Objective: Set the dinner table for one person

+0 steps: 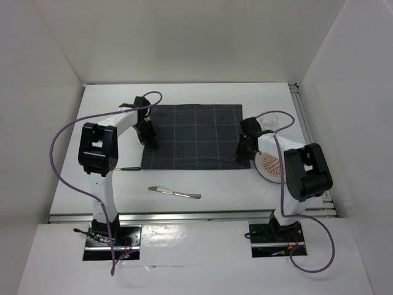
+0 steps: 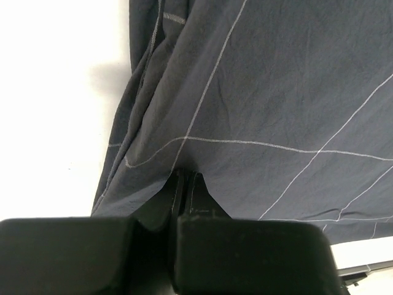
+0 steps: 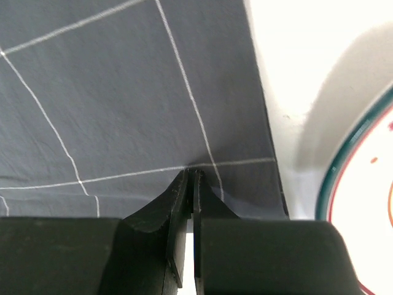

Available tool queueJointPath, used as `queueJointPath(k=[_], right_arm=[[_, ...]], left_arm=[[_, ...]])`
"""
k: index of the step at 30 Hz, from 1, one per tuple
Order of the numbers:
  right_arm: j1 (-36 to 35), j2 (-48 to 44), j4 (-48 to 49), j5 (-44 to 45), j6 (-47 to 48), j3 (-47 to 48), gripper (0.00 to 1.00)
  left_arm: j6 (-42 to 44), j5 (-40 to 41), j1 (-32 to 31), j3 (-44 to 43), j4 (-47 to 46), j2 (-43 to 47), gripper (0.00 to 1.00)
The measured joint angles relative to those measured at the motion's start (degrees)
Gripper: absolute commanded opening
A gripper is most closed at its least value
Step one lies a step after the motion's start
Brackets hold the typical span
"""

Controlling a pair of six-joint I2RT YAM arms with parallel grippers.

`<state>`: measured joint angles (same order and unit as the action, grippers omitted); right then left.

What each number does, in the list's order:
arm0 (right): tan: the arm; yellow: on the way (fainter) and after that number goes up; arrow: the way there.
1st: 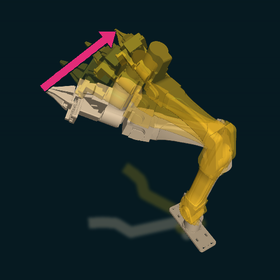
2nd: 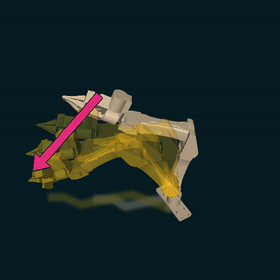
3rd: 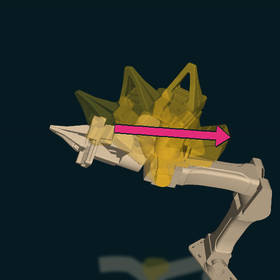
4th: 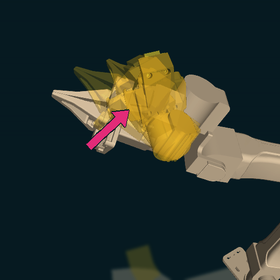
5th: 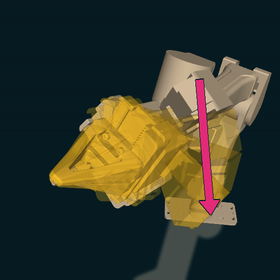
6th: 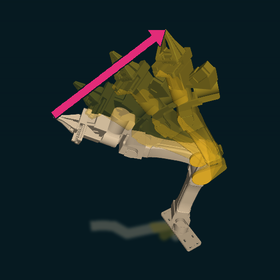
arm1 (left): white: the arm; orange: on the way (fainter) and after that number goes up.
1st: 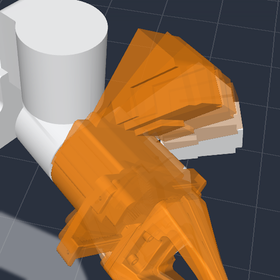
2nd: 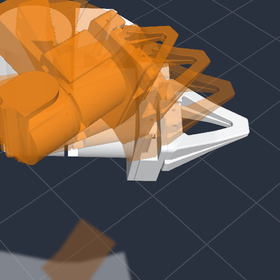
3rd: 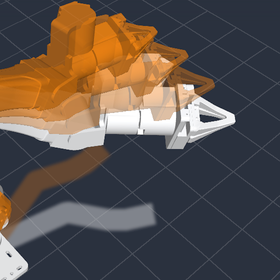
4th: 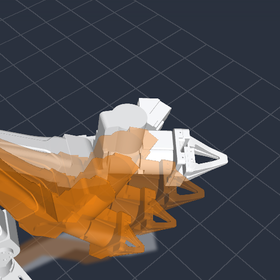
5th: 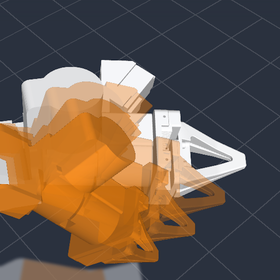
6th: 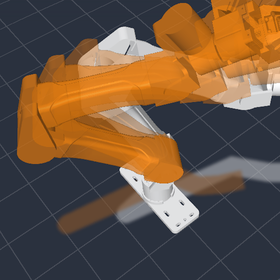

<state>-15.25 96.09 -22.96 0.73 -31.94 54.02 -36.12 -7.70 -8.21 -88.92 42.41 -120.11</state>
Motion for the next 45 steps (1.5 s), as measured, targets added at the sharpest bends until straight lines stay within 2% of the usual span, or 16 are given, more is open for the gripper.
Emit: queueJointPath(k=[2, 4, 5, 6, 8, 11, 20, 21, 22, 24, 26, 27, 28, 32, 37, 45], right_arm=[[0.0, -0.2, -0.8, 0.4, 0.0, 0.0, 0.2], [0.0, -0.3, -2.4, 0.7, 0.0, 0.6, 0.26], [0.0, -0.3, -3.3, 0.7, 0.1, 1.2, 0.38], [0.0, -0.6, -4.1, 0.9, 0.0, 1.9, 0.43], [0.0, -1.6, -5.6, 1.0, 0.1, 3.5, 0.5], [0.0, -4.9, -6.8, 1.0, 0.4, 6.0, 0.63], [2.9, -17.9, -9.7, 1.4, -1.8, 8.5, 0.74], [4.8, -20.3, -9.7, 0.7, -2.4, 7.2, 0.76], [6.8, -22.5, -10.0, 0.0, -3.1, 5.9, 0.79], [11.9, -27.5, -10.4, -2.2, -4.5, 2.3, 0.8], [17.0, -32.8, -11.5, -4.2, -6.4, -1.9, 0.86], [19.5, -35.6, -12.3, -5.1, -7.6, -4.4, 0.93], [21.1, -38.0, -13.3, -6.0, -8.6, -6.4, 1.0], [24.9, -44.6, -18.0, -7.9, -11.6, -10.8, 1.0], [31.7, -47.6, -19.8, -11.7, -14.0, -12.6, 1.0], [32.6, -58.8, -22.0, -16.1, -22.0, -19.3, 0.97]], left_arm=[[-0.1, 0.2, 0.0, 0.0, 0.1, 0.1, 0.0], [-0.2, 1.0, -0.2, 0.0, 0.7, 0.3, 0.05], [-0.3, 1.6, -0.3, 0.0, 1.2, 0.5, 0.07], [-0.3, 2.3, -0.4, 0.2, 1.5, 0.9, 0.1], [-0.5, 3.5, -0.5, 0.7, 2.3, 2.2, 0.24], [-1.4, 4.7, -0.6, 0.8, 3.7, 4.5, 0.27], [-1.4, 6.8, -0.6, -1.2, 6.7, 9.7, 0.35], [-1.3, 6.9, -0.6, -1.5, 6.8, 10.8, 0.42], [-1.0, 6.9, -0.6, -1.5, 6.8, 12.0, 0.43], [-0.2, 6.6, -0.6, -1.5, 6.6, 15.1, 0.55], [0.4, 5.8, -0.6, -1.5, 5.8, 18.6, 0.58], [0.9, 4.9, -0.6, -1.4, 5.1, 20.6, 0.73], [1.7, 3.9, -0.6, -1.3, 4.3, 22.5, 0.78], [3.9, -0.4, -1.3, -1.3, 1.3, 26.6, 0.81], [6.4, -2.8, -4.5, -2.0, 1.2, 25.4, 0.81], [9.2, -5.4, -5.3, -1.9, 1.4, 25.0, 0.79]])
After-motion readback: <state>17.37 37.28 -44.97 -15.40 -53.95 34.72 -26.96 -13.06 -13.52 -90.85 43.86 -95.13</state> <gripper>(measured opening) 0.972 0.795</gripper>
